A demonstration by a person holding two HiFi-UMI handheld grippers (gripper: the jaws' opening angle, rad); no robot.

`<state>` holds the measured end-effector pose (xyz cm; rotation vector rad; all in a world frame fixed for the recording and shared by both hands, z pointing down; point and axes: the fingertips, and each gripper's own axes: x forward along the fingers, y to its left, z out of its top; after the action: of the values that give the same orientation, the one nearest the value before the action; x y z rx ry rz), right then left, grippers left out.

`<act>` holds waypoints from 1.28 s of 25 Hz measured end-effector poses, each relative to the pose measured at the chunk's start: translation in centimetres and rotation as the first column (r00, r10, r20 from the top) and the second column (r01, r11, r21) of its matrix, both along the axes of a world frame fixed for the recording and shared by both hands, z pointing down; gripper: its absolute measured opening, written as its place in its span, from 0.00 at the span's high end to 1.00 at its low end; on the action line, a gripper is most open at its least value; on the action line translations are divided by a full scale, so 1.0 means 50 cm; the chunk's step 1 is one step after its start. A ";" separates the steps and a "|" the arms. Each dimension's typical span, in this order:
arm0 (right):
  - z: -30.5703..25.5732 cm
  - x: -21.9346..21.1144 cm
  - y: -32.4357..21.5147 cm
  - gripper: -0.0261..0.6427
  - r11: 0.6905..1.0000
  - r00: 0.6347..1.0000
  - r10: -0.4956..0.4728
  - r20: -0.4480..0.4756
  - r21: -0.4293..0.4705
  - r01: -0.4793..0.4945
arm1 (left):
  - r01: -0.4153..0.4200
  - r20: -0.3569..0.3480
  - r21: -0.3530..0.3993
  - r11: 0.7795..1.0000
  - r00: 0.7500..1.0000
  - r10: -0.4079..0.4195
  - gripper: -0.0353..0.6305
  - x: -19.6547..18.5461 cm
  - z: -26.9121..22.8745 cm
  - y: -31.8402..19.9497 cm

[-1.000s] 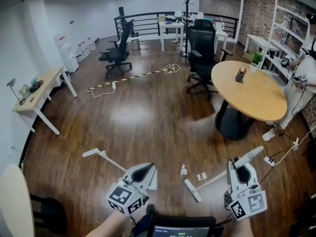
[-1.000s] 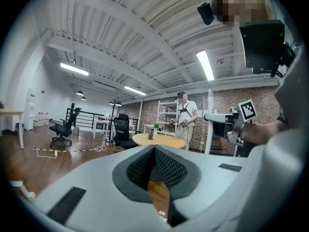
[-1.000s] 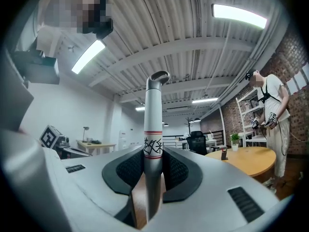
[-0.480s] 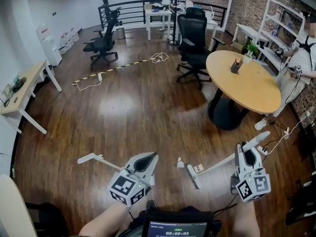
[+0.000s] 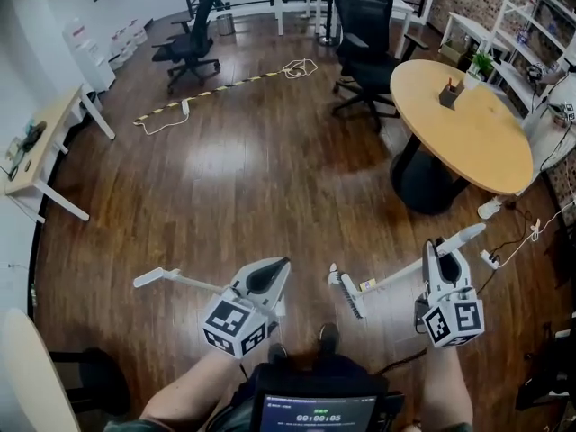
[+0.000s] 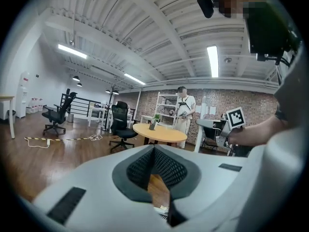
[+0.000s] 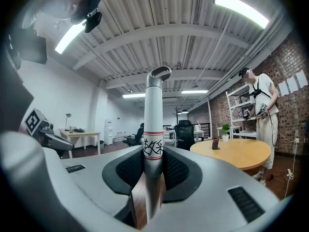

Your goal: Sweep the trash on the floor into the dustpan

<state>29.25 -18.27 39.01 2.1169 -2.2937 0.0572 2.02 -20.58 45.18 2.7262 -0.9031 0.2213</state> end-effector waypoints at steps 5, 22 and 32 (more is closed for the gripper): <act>0.092 0.091 -0.093 0.80 0.999 0.999 -0.031 0.011 -0.023 0.031 | 0.029 0.019 -0.010 1.000 0.999 -0.029 0.92 0.097 0.064 -0.073; 0.448 0.324 -0.384 0.80 0.987 0.997 -0.078 -0.016 -0.141 0.075 | 0.120 0.093 -0.055 0.991 0.989 -0.115 0.92 0.281 0.256 -0.243; 0.558 0.356 -0.433 0.80 0.975 0.997 -0.075 0.004 -0.209 0.074 | 0.201 0.130 -0.080 0.976 0.973 -0.190 0.92 0.277 0.287 -0.233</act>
<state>47.05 -39.94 66.91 1.9262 -2.2498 0.2801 15.86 -32.23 59.55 2.5401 -1.1567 0.3834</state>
